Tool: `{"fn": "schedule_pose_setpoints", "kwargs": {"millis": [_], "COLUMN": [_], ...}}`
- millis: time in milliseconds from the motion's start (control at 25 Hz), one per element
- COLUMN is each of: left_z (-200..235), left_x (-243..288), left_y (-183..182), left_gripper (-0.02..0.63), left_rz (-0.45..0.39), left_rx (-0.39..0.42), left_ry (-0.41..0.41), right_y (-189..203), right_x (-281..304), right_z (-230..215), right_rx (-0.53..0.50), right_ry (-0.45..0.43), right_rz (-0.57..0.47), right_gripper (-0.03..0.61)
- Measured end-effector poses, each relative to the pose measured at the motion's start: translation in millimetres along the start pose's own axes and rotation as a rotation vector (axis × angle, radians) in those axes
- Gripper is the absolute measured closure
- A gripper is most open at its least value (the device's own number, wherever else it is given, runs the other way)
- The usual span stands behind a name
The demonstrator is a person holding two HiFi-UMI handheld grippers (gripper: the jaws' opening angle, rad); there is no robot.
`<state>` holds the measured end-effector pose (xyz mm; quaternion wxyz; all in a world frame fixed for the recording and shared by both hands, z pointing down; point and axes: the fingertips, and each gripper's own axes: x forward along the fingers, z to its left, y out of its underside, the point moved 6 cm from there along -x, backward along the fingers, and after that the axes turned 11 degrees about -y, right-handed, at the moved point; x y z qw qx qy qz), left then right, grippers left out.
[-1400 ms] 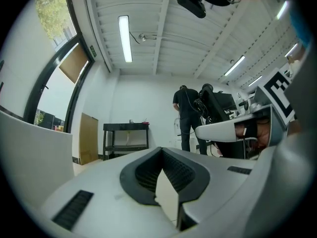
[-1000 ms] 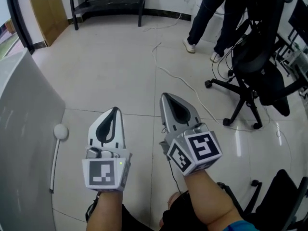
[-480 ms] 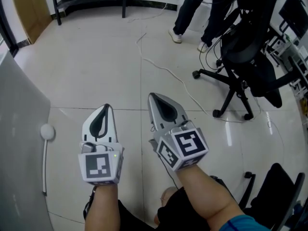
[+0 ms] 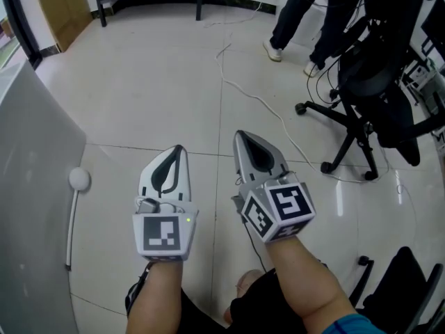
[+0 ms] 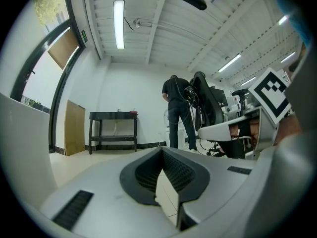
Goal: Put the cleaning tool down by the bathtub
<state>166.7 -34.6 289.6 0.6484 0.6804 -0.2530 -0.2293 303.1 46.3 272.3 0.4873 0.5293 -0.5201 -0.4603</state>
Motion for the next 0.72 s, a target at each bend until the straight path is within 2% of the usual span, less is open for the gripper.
{"fn": "schedule_pose_setpoints", "kwargs": {"millis": [720], "left_z": [-6.1], "left_x": [1.6], "left_y": [8.5], "left_gripper": [0.618], "left_rz": [0.015], "left_rx": [0.006], "left_ry": [0.013], "right_y": [4.0], "right_x": [1.0], "right_z": [1.9], "right_rx": [-0.004], "right_ry": [-0.009], "right_rz": [0.016], "right_gripper": [0.588]}}
